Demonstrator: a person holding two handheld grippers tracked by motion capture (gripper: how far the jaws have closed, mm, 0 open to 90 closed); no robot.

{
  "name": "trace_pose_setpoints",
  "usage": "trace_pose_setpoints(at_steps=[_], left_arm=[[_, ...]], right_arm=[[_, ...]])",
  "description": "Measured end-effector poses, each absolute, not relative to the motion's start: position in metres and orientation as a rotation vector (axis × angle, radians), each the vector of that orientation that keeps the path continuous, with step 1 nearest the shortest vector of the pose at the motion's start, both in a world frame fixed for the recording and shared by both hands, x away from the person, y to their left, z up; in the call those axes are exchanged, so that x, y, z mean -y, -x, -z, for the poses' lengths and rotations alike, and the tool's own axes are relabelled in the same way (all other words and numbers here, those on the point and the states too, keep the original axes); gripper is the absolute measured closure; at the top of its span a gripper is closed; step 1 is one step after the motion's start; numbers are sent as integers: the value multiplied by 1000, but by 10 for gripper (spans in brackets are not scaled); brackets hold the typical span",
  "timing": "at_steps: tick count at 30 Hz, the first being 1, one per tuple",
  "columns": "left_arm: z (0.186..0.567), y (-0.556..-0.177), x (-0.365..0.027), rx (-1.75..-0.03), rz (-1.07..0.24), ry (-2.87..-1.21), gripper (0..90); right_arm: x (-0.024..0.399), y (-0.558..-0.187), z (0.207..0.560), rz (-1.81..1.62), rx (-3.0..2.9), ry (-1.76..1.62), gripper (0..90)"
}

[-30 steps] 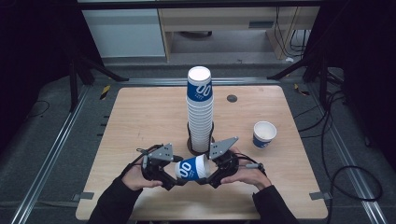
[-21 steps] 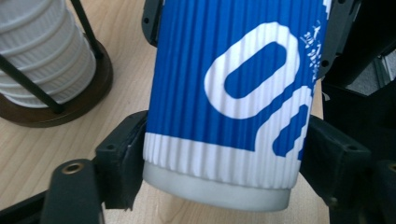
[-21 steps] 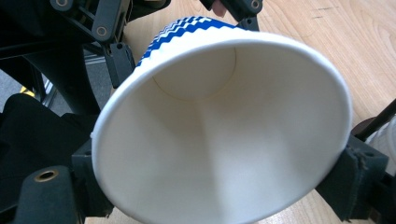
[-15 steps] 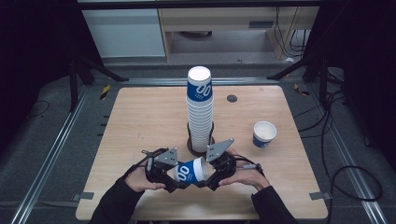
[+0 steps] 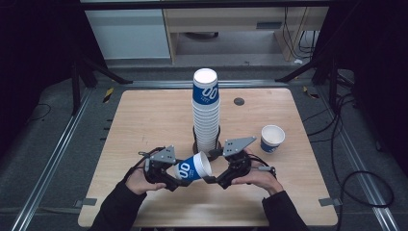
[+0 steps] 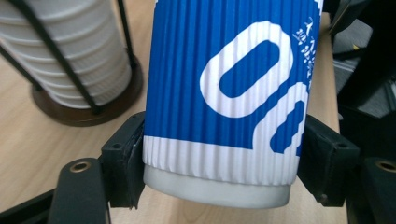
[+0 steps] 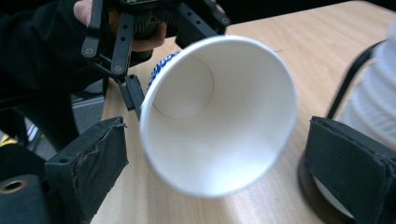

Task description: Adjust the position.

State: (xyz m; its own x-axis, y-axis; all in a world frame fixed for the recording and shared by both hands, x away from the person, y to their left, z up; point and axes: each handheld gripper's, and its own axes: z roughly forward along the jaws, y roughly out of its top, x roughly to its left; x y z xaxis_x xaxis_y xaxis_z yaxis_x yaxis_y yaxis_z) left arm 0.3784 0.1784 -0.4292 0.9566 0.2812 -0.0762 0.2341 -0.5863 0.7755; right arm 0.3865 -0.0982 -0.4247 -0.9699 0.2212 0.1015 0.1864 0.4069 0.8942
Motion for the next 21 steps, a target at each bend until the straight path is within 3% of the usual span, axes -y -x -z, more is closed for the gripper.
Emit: trace_pose_setpoints(at_steps=[11, 21], left_arm=[[420, -378, -187, -434, -139, -2033, 267], [423, -373, -177, -421, -162, -1998, 267]], right_arm=[[114, -393, 416, -1751, -2474, -511, 53], [112, -393, 415, -1838, -2447, -535, 52]])
